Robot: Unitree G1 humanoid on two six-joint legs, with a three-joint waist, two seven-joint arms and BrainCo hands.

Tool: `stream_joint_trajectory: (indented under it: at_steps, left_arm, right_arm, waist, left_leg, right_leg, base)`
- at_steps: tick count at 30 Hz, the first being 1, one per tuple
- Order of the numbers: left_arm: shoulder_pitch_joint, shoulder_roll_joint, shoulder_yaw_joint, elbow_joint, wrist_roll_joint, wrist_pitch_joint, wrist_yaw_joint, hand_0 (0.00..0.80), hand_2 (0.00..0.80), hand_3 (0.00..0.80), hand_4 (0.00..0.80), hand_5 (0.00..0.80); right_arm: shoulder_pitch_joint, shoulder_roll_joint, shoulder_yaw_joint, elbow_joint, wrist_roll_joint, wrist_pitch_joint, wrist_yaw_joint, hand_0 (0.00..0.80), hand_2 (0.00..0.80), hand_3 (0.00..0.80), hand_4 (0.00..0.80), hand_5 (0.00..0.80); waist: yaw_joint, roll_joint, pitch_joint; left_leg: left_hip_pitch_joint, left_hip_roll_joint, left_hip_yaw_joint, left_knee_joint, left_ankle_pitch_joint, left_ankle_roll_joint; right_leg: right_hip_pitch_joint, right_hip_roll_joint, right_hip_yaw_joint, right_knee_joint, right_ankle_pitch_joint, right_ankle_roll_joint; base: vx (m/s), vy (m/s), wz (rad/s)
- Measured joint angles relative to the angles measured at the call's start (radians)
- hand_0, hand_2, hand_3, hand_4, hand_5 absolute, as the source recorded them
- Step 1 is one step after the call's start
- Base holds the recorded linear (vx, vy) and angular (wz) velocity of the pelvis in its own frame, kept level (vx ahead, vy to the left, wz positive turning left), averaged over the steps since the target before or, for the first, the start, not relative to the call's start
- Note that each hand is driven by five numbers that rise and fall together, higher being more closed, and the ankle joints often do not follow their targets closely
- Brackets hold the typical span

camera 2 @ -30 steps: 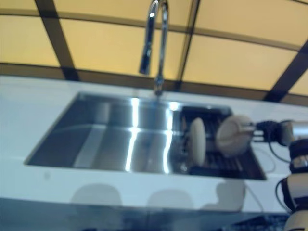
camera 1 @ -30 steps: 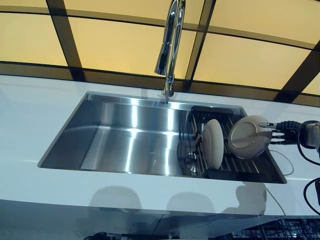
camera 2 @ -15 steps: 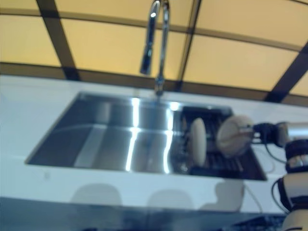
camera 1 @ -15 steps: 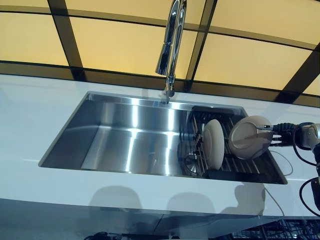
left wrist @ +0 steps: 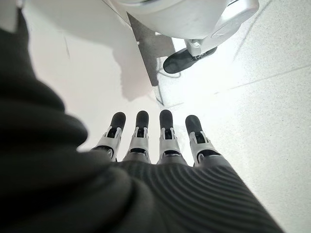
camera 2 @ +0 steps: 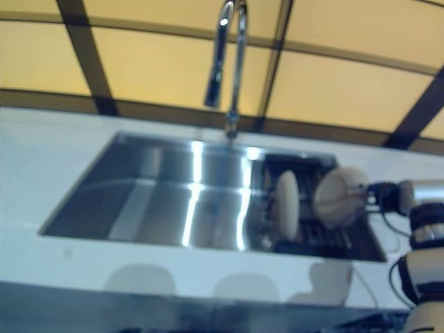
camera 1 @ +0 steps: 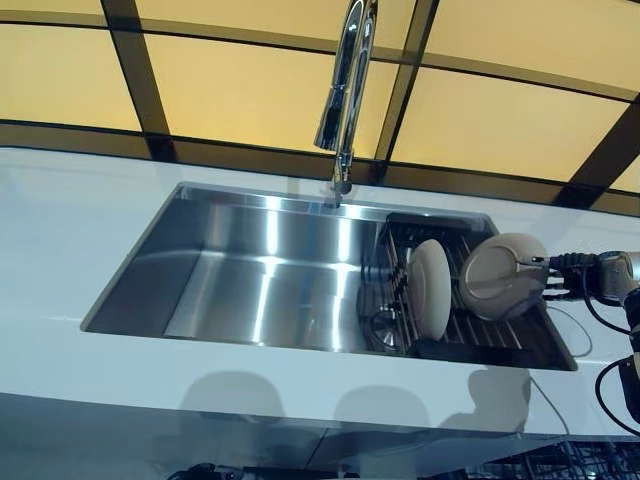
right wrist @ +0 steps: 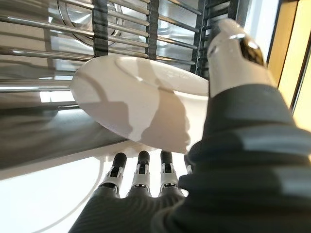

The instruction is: Take plates into dishwasher

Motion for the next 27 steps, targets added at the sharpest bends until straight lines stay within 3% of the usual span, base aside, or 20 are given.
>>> stream_joint_trajectory:
  at_steps: [4, 5, 8, 12, 13, 27]
  left_arm:
    - [0.0, 0.0, -0.007, 0.0, 0.0, 0.0, 0.0, 0.0, 0.0, 0.0, 0.0, 0.0]
    - [0.0, 0.0, -0.007, 0.0, 0.0, 0.0, 0.0, 0.0, 0.0, 0.0, 0.0, 0.0]
    - [0.0, 0.001, -0.007, 0.0, 0.0, 0.0, 0.0, 0.0, 0.0, 0.0, 0.0, 0.0]
    - [0.0, 0.001, -0.007, 0.0, 0.0, 0.0, 0.0, 0.0, 0.0, 0.0, 0.0, 0.0]
    - [-0.001, 0.001, -0.007, 0.0, 0.0, 0.0, 0.0, 0.0, 0.0, 0.0, 0.0, 0.0]
    - [-0.01, 0.001, -0.007, 0.0, 0.0, 0.0, 0.0, 0.0, 0.0, 0.0, 0.0, 0.0]
  right_arm:
    - [0.0, 0.001, 0.0, 0.0, 0.001, 0.0, -0.015, 0.292, 0.292, 0.292, 0.292, 0.292]
    - [0.0, 0.001, 0.0, 0.0, 0.001, 0.0, -0.015, 0.405, 0.405, 0.405, 0.405, 0.405]
    - [0.0, 0.002, 0.0, 0.0, 0.0, -0.001, -0.015, 0.562, 0.562, 0.562, 0.562, 0.562]
    - [-0.002, 0.001, -0.001, 0.0, -0.001, -0.013, -0.034, 0.706, 0.706, 0.706, 0.706, 0.706]
    - [-0.007, 0.001, -0.002, 0.0, -0.001, -0.023, -0.036, 0.797, 0.797, 0.797, 0.797, 0.797]
    - [-0.013, 0.008, -0.002, -0.001, 0.015, -0.034, -0.061, 0.8, 0.8, 0.8, 0.8, 0.8]
  waist:
    - [0.002, -0.001, 0.001]
    - [0.001, -0.001, 0.002]
    - [0.001, -0.002, 0.004]
    - [0.001, -0.003, 0.006]
    - [0.001, -0.003, 0.006]
    - [0.002, -0.006, 0.014]
  left_leg:
    - [-0.002, -0.001, -0.002, 0.0, 0.0, 0.001]
    - [-0.003, -0.001, -0.002, 0.0, 0.001, 0.001]
    - [-0.003, -0.001, -0.002, 0.0, 0.001, 0.001]
    - [-0.004, -0.001, -0.002, 0.0, 0.001, 0.001]
    - [-0.004, -0.001, -0.002, 0.0, 0.001, 0.001]
    - [-0.005, -0.002, -0.002, 0.0, 0.001, 0.001]
  right_leg:
    - [0.0, -0.002, -0.003, 0.0, 0.0, 0.0]
    - [0.0, -0.002, -0.005, 0.0, 0.0, 0.001]
    - [0.0, -0.003, -0.006, 0.0, -0.001, 0.001]
    - [0.0, -0.003, -0.006, 0.0, -0.001, 0.001]
    - [0.0, -0.003, -0.006, 0.0, -0.001, 0.001]
    - [0.0, -0.003, -0.009, 0.0, -0.002, 0.003]
  base:
    - [-0.004, 0.003, 0.02]
    - [-0.008, 0.004, 0.03]
    - [0.0, 0.0, 0.0]
    - [0.0, 0.0, 0.0]
    - [0.0, 0.0, 0.0]
    - [0.0, 0.0, 0.0]
